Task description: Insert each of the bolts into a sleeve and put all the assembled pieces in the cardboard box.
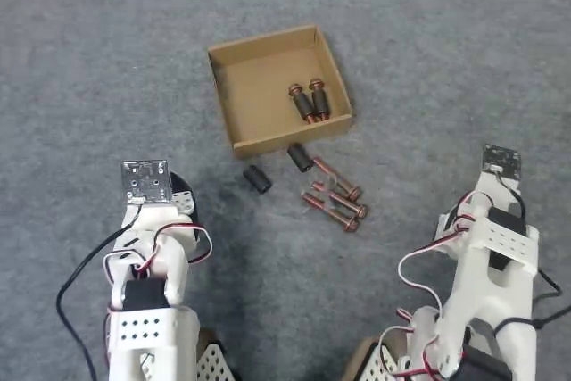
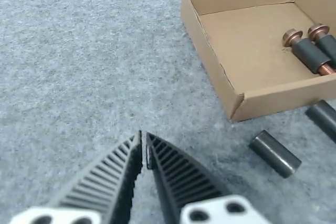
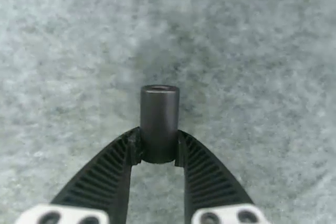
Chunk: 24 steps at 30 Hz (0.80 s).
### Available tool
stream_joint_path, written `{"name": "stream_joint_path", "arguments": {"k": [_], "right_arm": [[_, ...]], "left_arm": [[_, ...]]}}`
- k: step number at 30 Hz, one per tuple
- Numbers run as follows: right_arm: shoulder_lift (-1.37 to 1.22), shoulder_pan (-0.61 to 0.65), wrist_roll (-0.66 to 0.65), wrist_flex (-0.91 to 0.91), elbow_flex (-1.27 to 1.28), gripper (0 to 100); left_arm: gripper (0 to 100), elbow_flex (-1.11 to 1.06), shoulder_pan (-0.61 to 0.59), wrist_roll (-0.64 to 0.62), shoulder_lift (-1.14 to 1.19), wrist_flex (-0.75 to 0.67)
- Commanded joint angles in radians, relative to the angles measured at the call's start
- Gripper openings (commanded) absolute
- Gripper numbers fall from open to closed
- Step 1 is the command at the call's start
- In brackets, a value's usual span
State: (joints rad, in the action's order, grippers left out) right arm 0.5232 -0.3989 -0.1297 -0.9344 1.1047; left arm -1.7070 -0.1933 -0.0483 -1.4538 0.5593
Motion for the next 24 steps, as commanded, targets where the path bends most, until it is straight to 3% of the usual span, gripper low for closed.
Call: {"name": "stream_joint_path", "arguments": {"k": [1,11,24], "right_arm": [[0.059,-0.030,0.002,0.013,-0.011,1.7],[0.058,0.002,0.002,0.044,0.005,1.7],[0.058,0.005,0.002,0.067,0.015,1.7]], "left_arm": [[1,0.030,0.003,0.000,0.011,0.018],[1,0.383,0.195,-0.048,0.014,0.430],[1,0.624,0.512,0.078,0.058,0.663]]}}
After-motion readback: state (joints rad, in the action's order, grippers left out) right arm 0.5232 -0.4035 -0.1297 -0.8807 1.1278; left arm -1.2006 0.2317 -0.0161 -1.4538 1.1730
